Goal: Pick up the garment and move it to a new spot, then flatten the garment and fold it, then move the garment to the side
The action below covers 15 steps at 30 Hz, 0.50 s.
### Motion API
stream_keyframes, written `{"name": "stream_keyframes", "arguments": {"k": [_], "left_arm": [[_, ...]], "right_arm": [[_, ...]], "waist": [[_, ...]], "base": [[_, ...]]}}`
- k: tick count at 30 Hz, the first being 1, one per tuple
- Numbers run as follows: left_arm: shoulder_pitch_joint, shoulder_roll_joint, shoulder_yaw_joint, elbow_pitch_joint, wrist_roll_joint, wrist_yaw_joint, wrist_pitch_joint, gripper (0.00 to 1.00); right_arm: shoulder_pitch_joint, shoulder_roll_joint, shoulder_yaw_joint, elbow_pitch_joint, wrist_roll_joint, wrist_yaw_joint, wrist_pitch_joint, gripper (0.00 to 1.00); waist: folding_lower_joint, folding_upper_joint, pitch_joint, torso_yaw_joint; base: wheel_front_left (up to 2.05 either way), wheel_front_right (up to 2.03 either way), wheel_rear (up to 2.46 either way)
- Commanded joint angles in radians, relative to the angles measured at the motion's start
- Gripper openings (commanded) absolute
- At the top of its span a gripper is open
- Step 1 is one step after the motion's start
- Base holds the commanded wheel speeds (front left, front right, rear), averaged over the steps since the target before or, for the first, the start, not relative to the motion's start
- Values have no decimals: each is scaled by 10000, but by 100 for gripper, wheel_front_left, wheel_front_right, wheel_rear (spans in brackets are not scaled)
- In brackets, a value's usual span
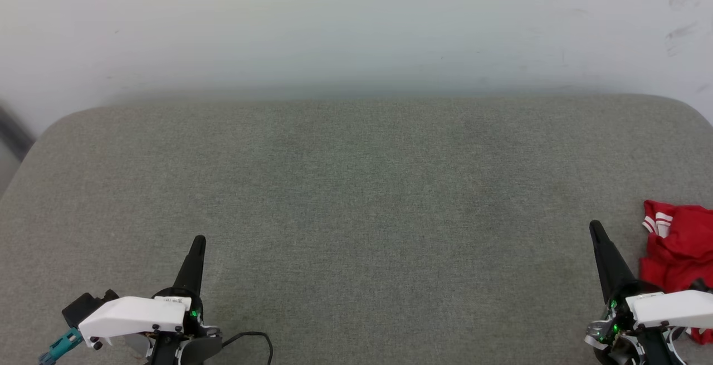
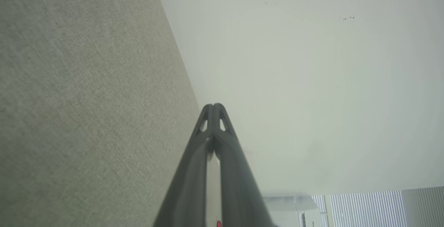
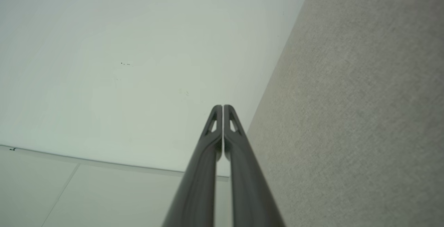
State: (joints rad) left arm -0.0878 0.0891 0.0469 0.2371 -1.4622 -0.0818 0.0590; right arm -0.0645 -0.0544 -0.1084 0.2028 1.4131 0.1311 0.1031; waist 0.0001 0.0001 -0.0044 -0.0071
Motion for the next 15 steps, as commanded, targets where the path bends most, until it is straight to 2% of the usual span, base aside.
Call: {"name": "stream_keyframes", "arguments": {"k": [1,15], "left_arm": [[-175,-24,97,-8,-156,-105,53,0],[-238,-221,422,47,-975,-347,335,0]], "right_arm": [[-252,35,-17,27,210,-5,27,0],[-417,48,-48,271,1246,-6,89,0]], "waist": [[-1,-1,3,3],[-1,-1,42,40]], "base": [[0,0,0],[0,0,0]]}}
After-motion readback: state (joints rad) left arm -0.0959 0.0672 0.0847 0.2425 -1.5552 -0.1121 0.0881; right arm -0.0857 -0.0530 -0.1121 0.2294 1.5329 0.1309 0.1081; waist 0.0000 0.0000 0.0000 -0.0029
